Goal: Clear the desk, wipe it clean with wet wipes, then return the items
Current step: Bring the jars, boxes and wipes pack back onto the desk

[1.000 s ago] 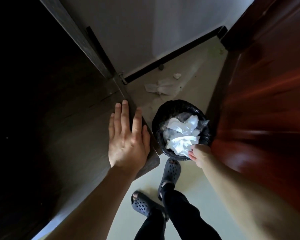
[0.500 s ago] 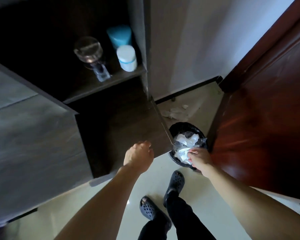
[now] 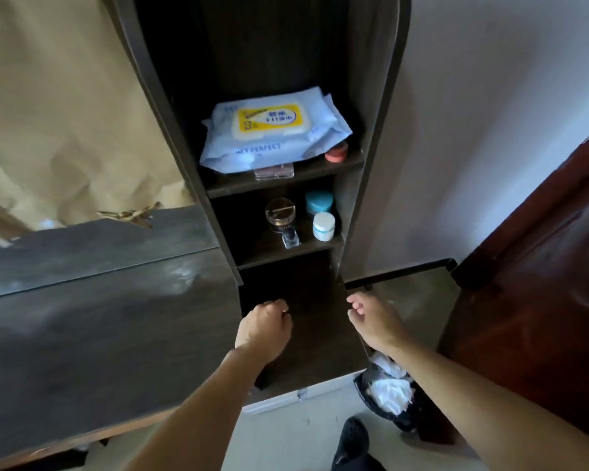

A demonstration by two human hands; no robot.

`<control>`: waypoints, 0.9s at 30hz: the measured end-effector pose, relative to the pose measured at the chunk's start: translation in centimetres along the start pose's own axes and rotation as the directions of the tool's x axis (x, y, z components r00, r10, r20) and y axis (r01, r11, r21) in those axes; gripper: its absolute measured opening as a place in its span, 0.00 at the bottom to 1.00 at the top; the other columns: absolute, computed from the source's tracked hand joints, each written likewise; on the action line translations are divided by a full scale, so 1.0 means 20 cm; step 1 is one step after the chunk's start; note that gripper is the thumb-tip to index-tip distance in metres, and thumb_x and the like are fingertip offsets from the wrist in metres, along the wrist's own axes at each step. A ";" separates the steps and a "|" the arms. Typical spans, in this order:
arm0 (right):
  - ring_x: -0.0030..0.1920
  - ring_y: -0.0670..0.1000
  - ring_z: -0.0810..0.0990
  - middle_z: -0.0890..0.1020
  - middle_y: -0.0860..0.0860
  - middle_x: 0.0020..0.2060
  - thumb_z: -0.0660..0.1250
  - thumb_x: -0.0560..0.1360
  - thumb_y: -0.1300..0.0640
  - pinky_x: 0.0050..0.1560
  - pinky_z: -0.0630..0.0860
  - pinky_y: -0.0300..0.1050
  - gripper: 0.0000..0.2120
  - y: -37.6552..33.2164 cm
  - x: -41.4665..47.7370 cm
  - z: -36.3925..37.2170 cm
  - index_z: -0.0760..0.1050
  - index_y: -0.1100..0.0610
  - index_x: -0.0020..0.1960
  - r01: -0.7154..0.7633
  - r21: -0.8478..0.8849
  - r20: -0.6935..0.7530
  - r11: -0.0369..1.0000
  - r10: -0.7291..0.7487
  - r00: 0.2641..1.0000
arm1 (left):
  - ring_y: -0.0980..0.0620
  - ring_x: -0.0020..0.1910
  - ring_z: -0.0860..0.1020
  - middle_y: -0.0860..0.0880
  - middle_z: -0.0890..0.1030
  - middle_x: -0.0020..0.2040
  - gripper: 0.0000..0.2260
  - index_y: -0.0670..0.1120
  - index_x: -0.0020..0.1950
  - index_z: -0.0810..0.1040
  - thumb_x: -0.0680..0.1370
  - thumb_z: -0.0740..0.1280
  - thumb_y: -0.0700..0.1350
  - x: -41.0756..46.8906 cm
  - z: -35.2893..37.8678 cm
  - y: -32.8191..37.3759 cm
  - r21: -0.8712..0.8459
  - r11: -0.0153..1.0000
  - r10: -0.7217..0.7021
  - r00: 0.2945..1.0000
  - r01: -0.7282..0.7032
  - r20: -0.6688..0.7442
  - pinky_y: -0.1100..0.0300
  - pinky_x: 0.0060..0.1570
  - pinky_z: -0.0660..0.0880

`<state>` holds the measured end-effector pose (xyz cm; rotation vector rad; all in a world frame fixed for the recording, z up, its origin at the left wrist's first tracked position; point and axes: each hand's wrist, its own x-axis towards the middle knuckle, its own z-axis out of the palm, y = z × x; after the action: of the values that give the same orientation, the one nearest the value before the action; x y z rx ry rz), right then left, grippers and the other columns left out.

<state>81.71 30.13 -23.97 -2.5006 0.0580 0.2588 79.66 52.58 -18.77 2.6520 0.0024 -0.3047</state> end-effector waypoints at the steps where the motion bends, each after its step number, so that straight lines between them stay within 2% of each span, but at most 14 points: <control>1: 0.51 0.52 0.80 0.80 0.51 0.50 0.65 0.74 0.58 0.51 0.75 0.45 0.13 -0.05 0.04 -0.03 0.77 0.54 0.58 0.070 -0.031 -0.058 0.997 -0.072 0.996 | 0.44 0.52 0.78 0.48 0.81 0.52 0.12 0.48 0.58 0.77 0.78 0.60 0.48 0.02 -0.03 0.00 0.000 1.000 0.002 1.000 -0.002 -0.012 0.53 0.50 0.75; 4: 0.53 0.54 0.77 0.77 0.52 0.52 0.67 0.72 0.60 0.49 0.77 0.49 0.16 -0.18 0.18 -0.09 0.75 0.55 0.60 0.287 -0.173 -0.137 0.942 -0.311 0.941 | 0.45 0.52 0.78 0.48 0.81 0.54 0.13 0.49 0.60 0.75 0.78 0.60 0.48 0.09 -0.09 0.00 0.007 1.000 0.011 1.000 -0.011 -0.026 0.54 0.50 0.75; 8: 0.61 0.55 0.70 0.73 0.54 0.59 0.67 0.72 0.59 0.50 0.76 0.50 0.21 -0.34 0.42 -0.14 0.72 0.55 0.64 0.359 -0.336 -0.105 0.871 -0.413 0.904 | 0.46 0.53 0.78 0.49 0.79 0.56 0.14 0.49 0.63 0.74 0.79 0.59 0.48 0.20 -0.13 0.00 0.047 0.999 0.027 0.999 -0.025 -0.034 0.54 0.50 0.75; 11: 0.63 0.59 0.68 0.68 0.56 0.64 0.66 0.71 0.59 0.53 0.77 0.53 0.24 -0.40 0.60 -0.13 0.69 0.55 0.67 0.354 -0.395 -0.042 0.848 -0.401 0.915 | 0.46 0.55 0.77 0.48 0.78 0.58 0.15 0.48 0.64 0.73 0.79 0.59 0.48 0.29 -0.15 -0.01 0.073 0.997 0.016 0.999 -0.012 -0.044 0.55 0.51 0.74; 13: 0.65 0.60 0.65 0.63 0.57 0.68 0.65 0.72 0.59 0.55 0.76 0.52 0.27 -0.42 0.69 -0.11 0.64 0.54 0.70 0.309 -0.428 0.023 0.849 -0.331 0.943 | 0.46 0.56 0.77 0.49 0.77 0.60 0.15 0.48 0.65 0.72 0.79 0.58 0.48 0.36 -0.17 -0.02 0.075 0.997 0.002 0.998 0.003 -0.062 0.54 0.52 0.74; 16: 0.67 0.60 0.63 0.58 0.57 0.71 0.66 0.72 0.60 0.53 0.78 0.53 0.29 -0.41 0.76 -0.09 0.62 0.52 0.71 0.263 -0.444 0.001 0.856 -0.293 0.956 | 0.46 0.57 0.75 0.47 0.74 0.61 0.17 0.48 0.67 0.69 0.78 0.59 0.46 0.45 -0.17 -0.04 0.079 0.997 -0.003 0.996 0.010 -0.085 0.52 0.51 0.75; 21: 0.61 0.59 0.70 0.67 0.57 0.63 0.70 0.69 0.62 0.44 0.81 0.53 0.24 -0.36 0.78 -0.06 0.72 0.55 0.64 0.319 -0.378 -0.086 0.869 -0.376 0.922 | 0.45 0.60 0.71 0.47 0.69 0.63 0.24 0.51 0.72 0.62 0.76 0.61 0.43 0.59 -0.13 0.01 0.124 0.991 0.063 0.994 -0.052 -0.089 0.51 0.53 0.74; 24: 0.57 0.58 0.72 0.69 0.57 0.58 0.71 0.67 0.62 0.42 0.81 0.52 0.24 -0.34 0.79 -0.05 0.73 0.54 0.62 0.340 -0.353 -0.082 0.872 -0.391 0.917 | 0.44 0.63 0.70 0.46 0.66 0.66 0.27 0.53 0.73 0.60 0.75 0.61 0.42 0.70 -0.08 0.05 0.183 0.979 0.100 0.994 -0.093 -0.031 0.52 0.57 0.72; 27: 0.51 0.58 0.78 0.70 0.58 0.60 0.70 0.68 0.62 0.39 0.81 0.52 0.24 -0.32 0.79 -0.04 0.71 0.53 0.63 0.323 -0.320 -0.042 0.891 -0.354 0.934 | 0.42 0.66 0.68 0.45 0.62 0.70 0.28 0.54 0.73 0.59 0.75 0.62 0.41 0.80 -0.03 0.07 0.240 0.965 0.097 0.995 -0.102 0.032 0.49 0.60 0.71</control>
<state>98.07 35.18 -22.79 -2.7740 -0.4086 -0.0067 95.52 50.89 -21.06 2.8781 -0.1853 -0.3162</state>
